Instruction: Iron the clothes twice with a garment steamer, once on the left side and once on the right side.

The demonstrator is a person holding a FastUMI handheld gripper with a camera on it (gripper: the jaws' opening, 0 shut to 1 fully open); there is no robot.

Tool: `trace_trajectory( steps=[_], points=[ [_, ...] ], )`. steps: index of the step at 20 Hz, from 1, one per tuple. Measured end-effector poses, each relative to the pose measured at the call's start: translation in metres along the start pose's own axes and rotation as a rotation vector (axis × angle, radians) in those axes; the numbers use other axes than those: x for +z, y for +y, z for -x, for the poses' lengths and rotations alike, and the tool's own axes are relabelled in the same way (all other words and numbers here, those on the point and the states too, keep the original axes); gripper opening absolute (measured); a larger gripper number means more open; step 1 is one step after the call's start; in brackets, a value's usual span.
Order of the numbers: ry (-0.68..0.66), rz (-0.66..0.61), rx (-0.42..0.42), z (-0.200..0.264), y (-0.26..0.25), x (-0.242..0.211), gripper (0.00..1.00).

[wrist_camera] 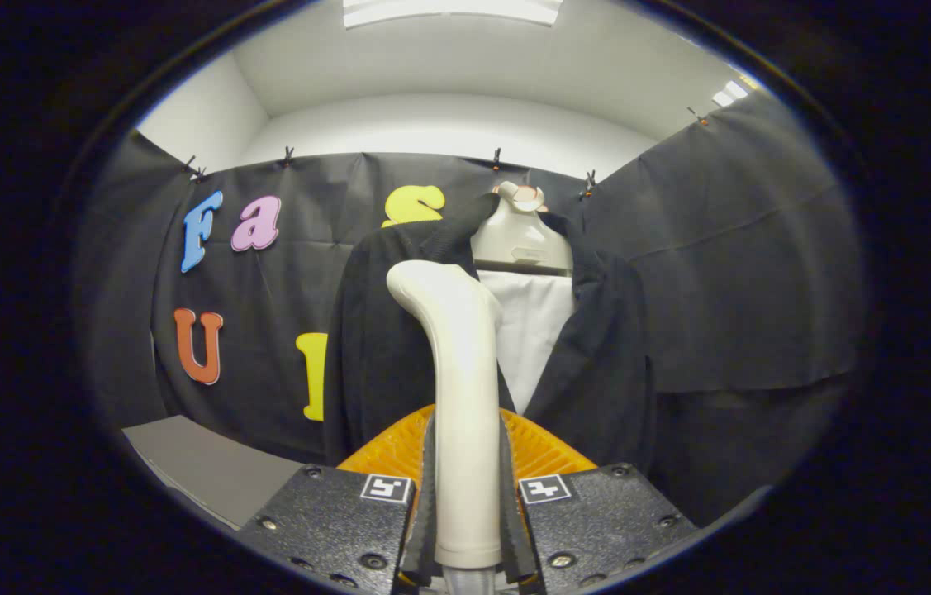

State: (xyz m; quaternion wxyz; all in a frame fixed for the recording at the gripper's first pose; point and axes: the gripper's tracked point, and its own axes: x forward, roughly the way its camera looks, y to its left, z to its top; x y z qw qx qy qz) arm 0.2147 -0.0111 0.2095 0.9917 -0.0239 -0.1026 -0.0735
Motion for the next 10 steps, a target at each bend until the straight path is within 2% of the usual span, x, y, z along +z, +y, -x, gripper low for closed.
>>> trace_trajectory(
  steps=[10],
  points=[
    [0.112, 0.036, -0.039, 0.017, -0.012, -0.052, 0.34]
  ],
)
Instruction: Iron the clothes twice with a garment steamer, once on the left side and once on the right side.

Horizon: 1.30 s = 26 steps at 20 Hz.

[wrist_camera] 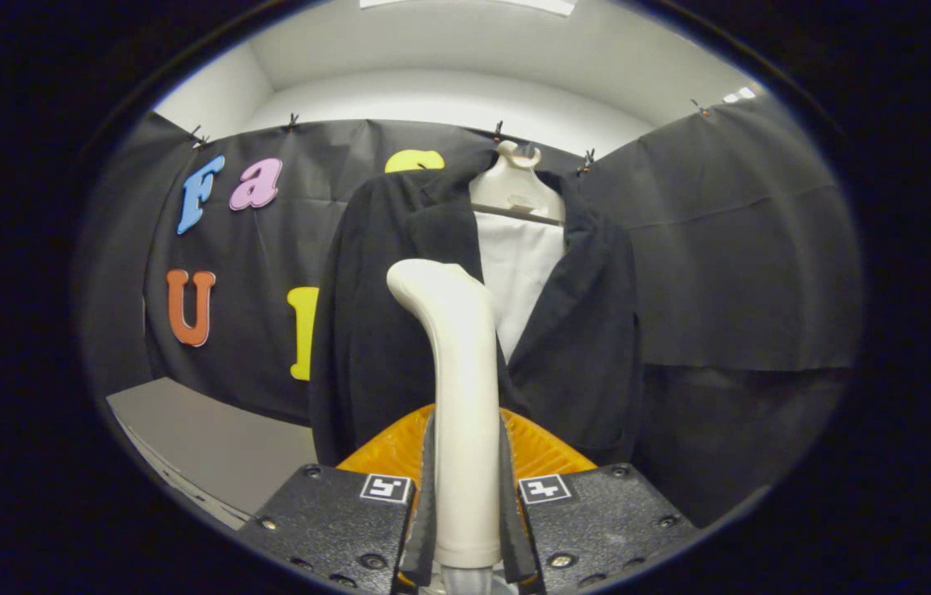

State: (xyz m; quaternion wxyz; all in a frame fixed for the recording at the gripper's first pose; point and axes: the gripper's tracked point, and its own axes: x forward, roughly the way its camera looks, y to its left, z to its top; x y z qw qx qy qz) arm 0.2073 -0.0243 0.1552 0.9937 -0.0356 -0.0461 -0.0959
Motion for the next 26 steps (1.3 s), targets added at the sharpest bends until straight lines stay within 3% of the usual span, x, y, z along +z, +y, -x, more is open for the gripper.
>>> trace_trajectory(
  steps=[14, 26],
  points=[
    [0.115, 0.007, -0.033, 0.010, -0.017, -0.073, 0.34],
    [0.211, 0.103, -0.034, 0.016, -0.005, -0.144, 0.35]
  ],
)
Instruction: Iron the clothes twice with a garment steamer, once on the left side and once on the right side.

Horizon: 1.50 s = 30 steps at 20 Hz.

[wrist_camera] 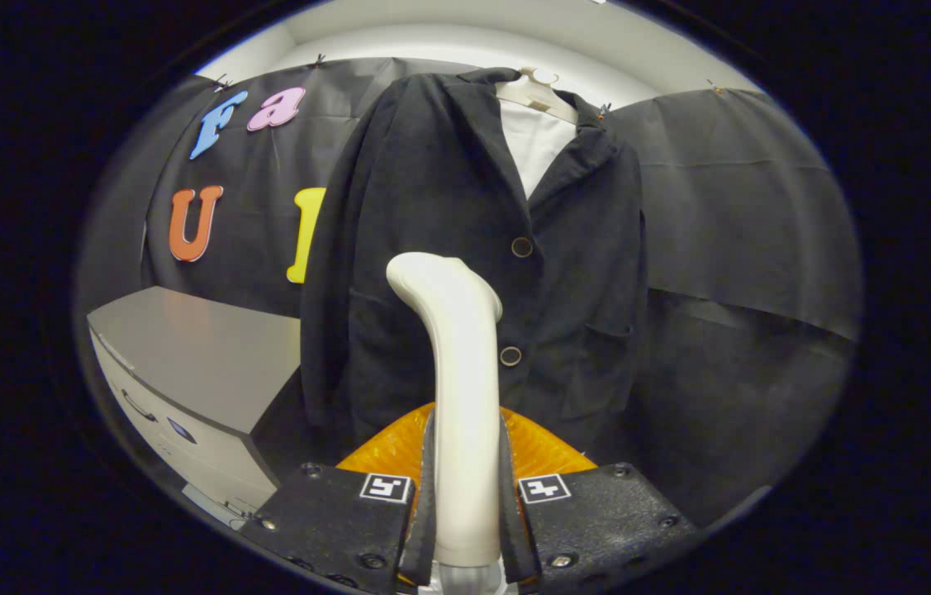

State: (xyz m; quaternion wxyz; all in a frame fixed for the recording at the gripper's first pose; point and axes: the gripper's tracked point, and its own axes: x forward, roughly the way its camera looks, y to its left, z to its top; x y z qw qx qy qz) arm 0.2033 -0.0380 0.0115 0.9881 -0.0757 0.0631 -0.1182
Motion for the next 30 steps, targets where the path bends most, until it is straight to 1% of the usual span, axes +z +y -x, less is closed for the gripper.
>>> trace_trajectory(
  steps=[5, 9, 20, 30],
  points=[
    [0.027, 0.033, -0.020, -0.002, 0.002, -0.022, 0.35],
    [0.068, 0.051, -0.032, -0.004, 0.003, -0.048, 0.35],
    [0.219, 0.105, -0.064, -0.009, 0.002, -0.128, 0.35],
    [0.335, 0.144, -0.078, -0.012, 0.000, -0.189, 0.34]
  ],
)
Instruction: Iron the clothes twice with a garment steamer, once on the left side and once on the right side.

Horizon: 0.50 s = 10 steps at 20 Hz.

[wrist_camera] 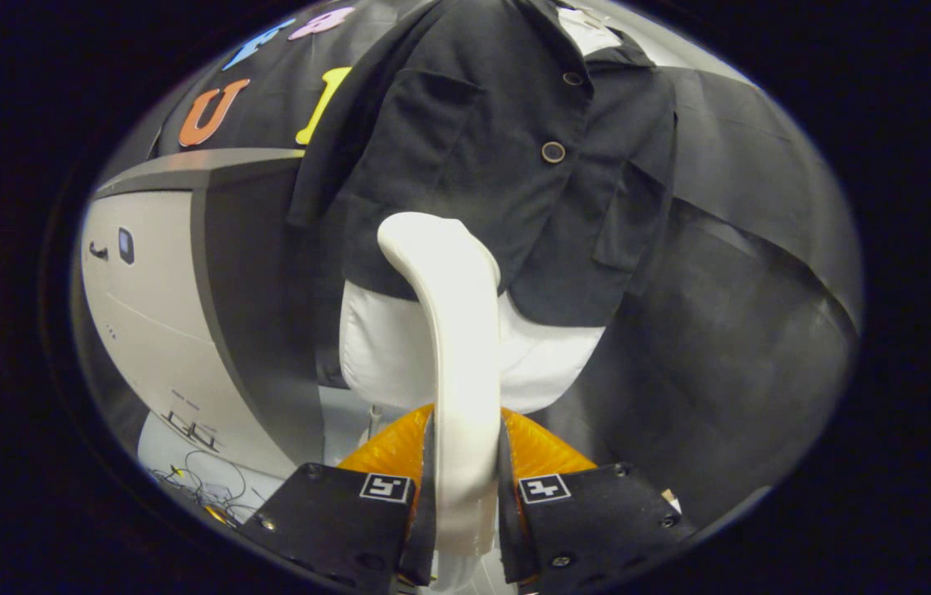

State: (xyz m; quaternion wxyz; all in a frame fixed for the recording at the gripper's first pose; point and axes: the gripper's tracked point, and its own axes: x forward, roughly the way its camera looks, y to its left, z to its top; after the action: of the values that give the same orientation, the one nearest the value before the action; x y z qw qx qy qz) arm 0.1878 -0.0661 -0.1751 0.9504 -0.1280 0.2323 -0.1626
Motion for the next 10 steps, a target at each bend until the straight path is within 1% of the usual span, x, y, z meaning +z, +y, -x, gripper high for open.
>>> trace_trajectory(
  steps=[5, 7, 10],
  points=[
    [0.043, 0.004, -0.001, -0.003, 0.004, -0.016, 0.34],
    [0.038, -0.023, 0.001, 0.004, 0.000, -0.012, 0.34],
    [-0.014, -0.072, -0.017, 0.024, -0.011, 0.011, 0.34]
  ],
)
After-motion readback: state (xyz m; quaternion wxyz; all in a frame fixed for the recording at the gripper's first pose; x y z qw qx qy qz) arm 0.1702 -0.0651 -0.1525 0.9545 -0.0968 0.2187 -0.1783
